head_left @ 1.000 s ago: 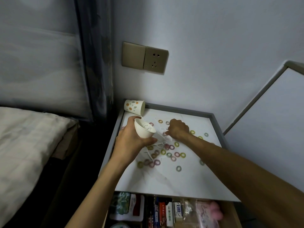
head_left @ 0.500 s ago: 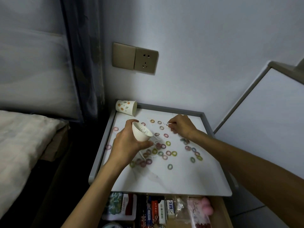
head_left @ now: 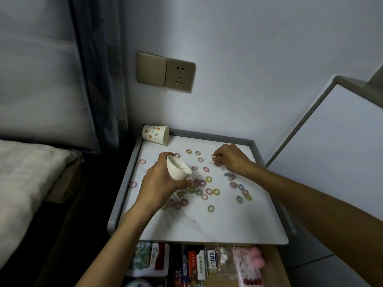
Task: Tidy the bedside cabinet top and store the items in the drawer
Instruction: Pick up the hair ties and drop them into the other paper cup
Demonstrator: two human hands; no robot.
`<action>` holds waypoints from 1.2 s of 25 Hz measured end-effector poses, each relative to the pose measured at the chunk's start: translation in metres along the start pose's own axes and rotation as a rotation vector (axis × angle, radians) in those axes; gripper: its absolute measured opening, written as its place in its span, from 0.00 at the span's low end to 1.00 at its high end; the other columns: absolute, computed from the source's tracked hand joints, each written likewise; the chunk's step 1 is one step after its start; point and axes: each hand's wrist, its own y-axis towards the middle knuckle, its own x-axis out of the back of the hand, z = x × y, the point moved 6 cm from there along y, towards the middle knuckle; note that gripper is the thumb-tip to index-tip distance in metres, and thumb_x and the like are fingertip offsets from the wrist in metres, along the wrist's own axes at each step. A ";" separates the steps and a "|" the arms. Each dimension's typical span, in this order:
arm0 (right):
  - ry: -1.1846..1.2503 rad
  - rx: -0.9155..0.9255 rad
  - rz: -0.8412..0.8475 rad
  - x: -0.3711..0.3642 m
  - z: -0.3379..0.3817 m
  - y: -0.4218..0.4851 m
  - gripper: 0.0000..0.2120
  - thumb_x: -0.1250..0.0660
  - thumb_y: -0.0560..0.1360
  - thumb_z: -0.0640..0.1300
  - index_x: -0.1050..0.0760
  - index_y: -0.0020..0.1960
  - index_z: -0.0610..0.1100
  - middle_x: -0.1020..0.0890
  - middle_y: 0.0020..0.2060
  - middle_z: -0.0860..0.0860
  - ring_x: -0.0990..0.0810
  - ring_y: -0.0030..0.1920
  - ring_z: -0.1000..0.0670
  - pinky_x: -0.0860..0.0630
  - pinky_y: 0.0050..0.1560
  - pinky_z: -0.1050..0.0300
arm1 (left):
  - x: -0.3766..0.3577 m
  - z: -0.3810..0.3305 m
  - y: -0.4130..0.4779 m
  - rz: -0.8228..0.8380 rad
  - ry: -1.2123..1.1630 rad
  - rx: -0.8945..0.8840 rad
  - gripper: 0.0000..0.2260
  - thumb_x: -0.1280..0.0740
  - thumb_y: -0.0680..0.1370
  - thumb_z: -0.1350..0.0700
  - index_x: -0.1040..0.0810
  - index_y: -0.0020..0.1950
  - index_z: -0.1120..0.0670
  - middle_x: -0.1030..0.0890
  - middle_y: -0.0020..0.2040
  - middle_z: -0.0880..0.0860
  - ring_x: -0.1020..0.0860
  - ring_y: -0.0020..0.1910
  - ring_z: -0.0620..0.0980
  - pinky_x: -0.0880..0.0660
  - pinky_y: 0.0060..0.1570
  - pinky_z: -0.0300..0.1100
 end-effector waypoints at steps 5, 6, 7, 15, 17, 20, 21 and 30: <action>0.114 0.038 0.049 0.000 0.005 -0.005 0.08 0.35 0.79 0.45 0.17 0.47 0.46 0.16 0.37 0.49 0.18 0.39 0.49 0.24 0.43 0.53 | -0.002 0.002 0.000 0.011 0.016 0.005 0.33 0.19 0.63 0.49 0.31 0.63 0.44 0.21 0.52 0.48 0.23 0.49 0.51 0.29 0.39 0.39; 0.175 0.058 0.039 0.004 0.009 -0.006 0.08 0.34 0.78 0.44 0.17 0.46 0.45 0.16 0.36 0.50 0.18 0.38 0.48 0.24 0.42 0.53 | -0.002 0.002 0.000 0.013 0.019 0.006 0.33 0.19 0.63 0.49 0.31 0.63 0.44 0.21 0.52 0.47 0.23 0.49 0.50 0.30 0.38 0.39; 0.235 0.068 0.025 0.010 0.013 -0.007 0.07 0.33 0.78 0.43 0.17 0.46 0.44 0.15 0.36 0.50 0.18 0.38 0.46 0.24 0.41 0.52 | -0.003 0.002 0.000 0.016 0.024 0.004 0.33 0.19 0.63 0.49 0.31 0.63 0.44 0.22 0.52 0.47 0.23 0.49 0.50 0.30 0.37 0.38; 0.064 0.479 0.126 0.014 0.107 -0.037 0.07 0.27 0.72 0.46 0.15 0.50 0.51 0.15 0.40 0.58 0.23 0.39 0.66 0.31 0.37 0.71 | -0.010 -0.004 -0.002 0.044 0.048 -0.035 0.36 0.20 0.63 0.49 0.33 0.66 0.45 0.22 0.51 0.45 0.24 0.49 0.49 0.30 0.38 0.40; 0.132 0.475 0.158 0.009 0.113 -0.041 0.10 0.27 0.72 0.43 0.16 0.52 0.50 0.16 0.41 0.59 0.23 0.39 0.65 0.31 0.41 0.73 | -0.010 -0.006 -0.003 0.043 0.045 -0.044 0.36 0.20 0.63 0.50 0.33 0.66 0.45 0.22 0.51 0.44 0.24 0.49 0.48 0.30 0.38 0.41; 0.487 0.371 0.079 0.020 0.098 -0.043 0.07 0.29 0.75 0.45 0.15 0.51 0.47 0.14 0.42 0.56 0.19 0.39 0.59 0.26 0.40 0.69 | -0.008 -0.007 -0.003 0.026 0.038 -0.045 0.35 0.19 0.62 0.50 0.32 0.64 0.43 0.21 0.51 0.45 0.23 0.48 0.48 0.28 0.38 0.41; 0.619 0.307 0.014 0.023 0.085 -0.041 0.07 0.31 0.77 0.46 0.15 0.49 0.46 0.14 0.42 0.53 0.18 0.38 0.57 0.25 0.38 0.68 | -0.007 -0.007 -0.003 0.023 0.036 -0.046 0.34 0.19 0.62 0.49 0.32 0.63 0.43 0.21 0.51 0.45 0.23 0.48 0.49 0.28 0.38 0.40; 0.113 -0.372 -0.027 -0.020 -0.097 0.010 0.32 0.46 0.80 0.63 0.45 0.79 0.48 0.45 0.78 0.44 0.45 0.77 0.42 0.44 0.75 0.45 | 0.003 -0.002 0.001 -0.028 -0.023 -0.034 0.33 0.18 0.61 0.49 0.31 0.60 0.41 0.22 0.49 0.42 0.23 0.48 0.46 0.28 0.40 0.39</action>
